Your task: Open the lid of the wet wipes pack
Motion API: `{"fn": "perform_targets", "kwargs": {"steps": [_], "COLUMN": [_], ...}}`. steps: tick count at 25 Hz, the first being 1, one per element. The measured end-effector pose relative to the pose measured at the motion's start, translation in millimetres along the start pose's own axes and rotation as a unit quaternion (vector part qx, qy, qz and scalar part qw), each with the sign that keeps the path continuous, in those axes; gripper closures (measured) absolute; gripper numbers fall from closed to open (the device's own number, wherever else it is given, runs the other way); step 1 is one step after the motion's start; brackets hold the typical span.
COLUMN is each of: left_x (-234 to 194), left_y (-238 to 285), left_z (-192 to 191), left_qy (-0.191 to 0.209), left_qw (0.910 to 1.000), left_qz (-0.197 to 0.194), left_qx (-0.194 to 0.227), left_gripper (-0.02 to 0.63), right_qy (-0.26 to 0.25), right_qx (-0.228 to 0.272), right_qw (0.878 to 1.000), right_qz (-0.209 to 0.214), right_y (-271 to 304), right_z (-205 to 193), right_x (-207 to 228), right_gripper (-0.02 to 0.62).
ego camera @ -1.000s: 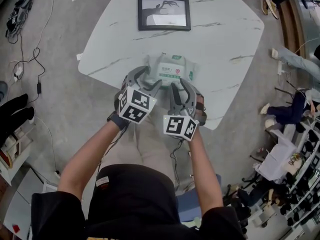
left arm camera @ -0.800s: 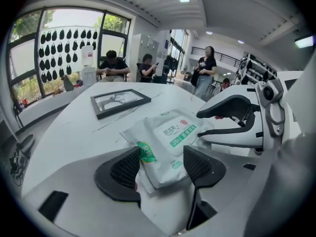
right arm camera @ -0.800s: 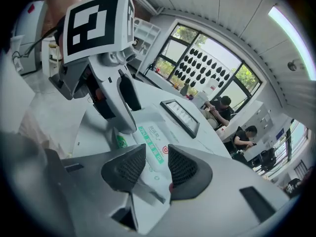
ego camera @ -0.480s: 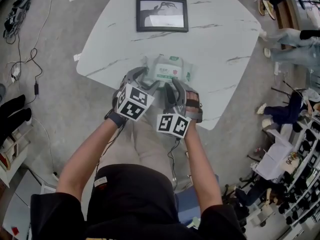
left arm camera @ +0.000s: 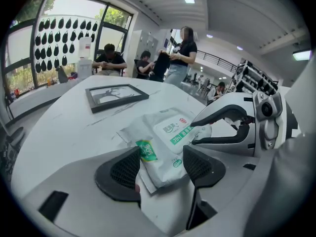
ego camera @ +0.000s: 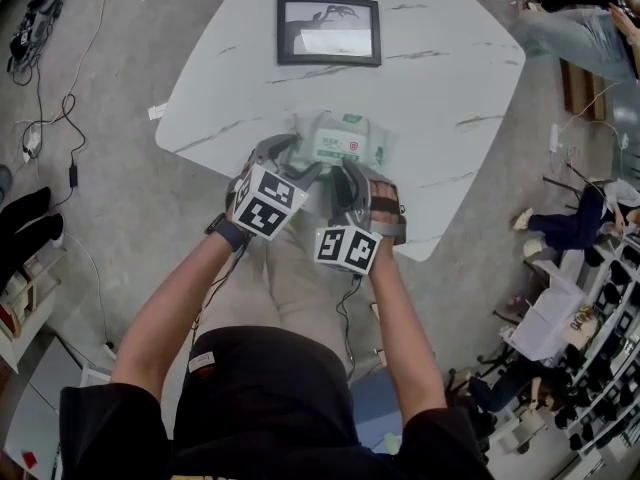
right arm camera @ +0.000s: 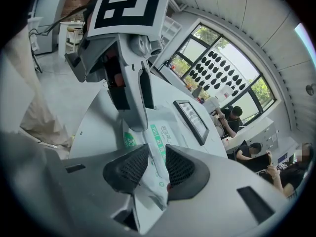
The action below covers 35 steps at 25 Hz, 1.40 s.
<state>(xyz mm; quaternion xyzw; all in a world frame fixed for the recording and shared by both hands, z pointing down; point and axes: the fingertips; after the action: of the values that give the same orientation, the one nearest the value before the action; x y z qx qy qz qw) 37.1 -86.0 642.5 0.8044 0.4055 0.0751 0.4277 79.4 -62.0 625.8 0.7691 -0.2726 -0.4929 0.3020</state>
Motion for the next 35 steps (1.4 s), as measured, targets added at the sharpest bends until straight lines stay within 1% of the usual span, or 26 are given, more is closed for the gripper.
{"fn": "perform_targets", "kwargs": {"steps": [5, 9, 16, 18, 23, 35], "left_x": [-1.0, -3.0, -2.4, -3.0, -4.1, -4.7], "left_y": [2.2, 3.4, 2.7, 3.4, 2.4, 2.6], "left_z": [-1.5, -4.3, -3.5, -3.6, -2.6, -2.4], "left_qy": [-0.011, -0.013, -0.011, -0.012, -0.013, -0.011], "left_qw": [0.9999, 0.9997, 0.9997, 0.9996, 0.999, 0.9987], "left_qz": [-0.011, -0.02, -0.024, -0.027, -0.043, -0.05], "left_qx": [0.004, 0.005, 0.0, 0.0, -0.007, -0.009], "left_gripper": [0.321, 0.319, 0.319, 0.321, 0.325, 0.33], "right_qy": [-0.017, -0.024, -0.093, -0.097, -0.096, -0.092], "right_qx": [-0.004, -0.011, -0.054, -0.055, -0.047, -0.044], "right_qw": [1.0, 1.0, 0.993, 0.993, 0.994, 0.995], "right_qz": [-0.006, -0.015, -0.05, -0.047, -0.023, -0.009], "right_y": [2.6, 3.5, 4.4, 5.1, 5.2, 4.0], "right_z": [-0.3, 0.5, 1.6, 1.8, 2.6, 3.3], "right_x": [-9.3, -10.0, -14.9, -14.9, -13.2, -11.2], "right_gripper": [0.558, 0.561, 0.584, 0.584, 0.583, 0.588]}}
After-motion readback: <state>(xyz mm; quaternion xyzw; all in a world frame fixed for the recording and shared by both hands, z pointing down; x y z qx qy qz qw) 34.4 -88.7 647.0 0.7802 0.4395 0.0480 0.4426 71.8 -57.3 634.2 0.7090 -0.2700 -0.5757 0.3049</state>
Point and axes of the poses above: the fingertips, and each gripper's own axes: y forward along the fingers, x to its right, z out of its top, and after that the axes turned 4 degrees about -x, right-handed
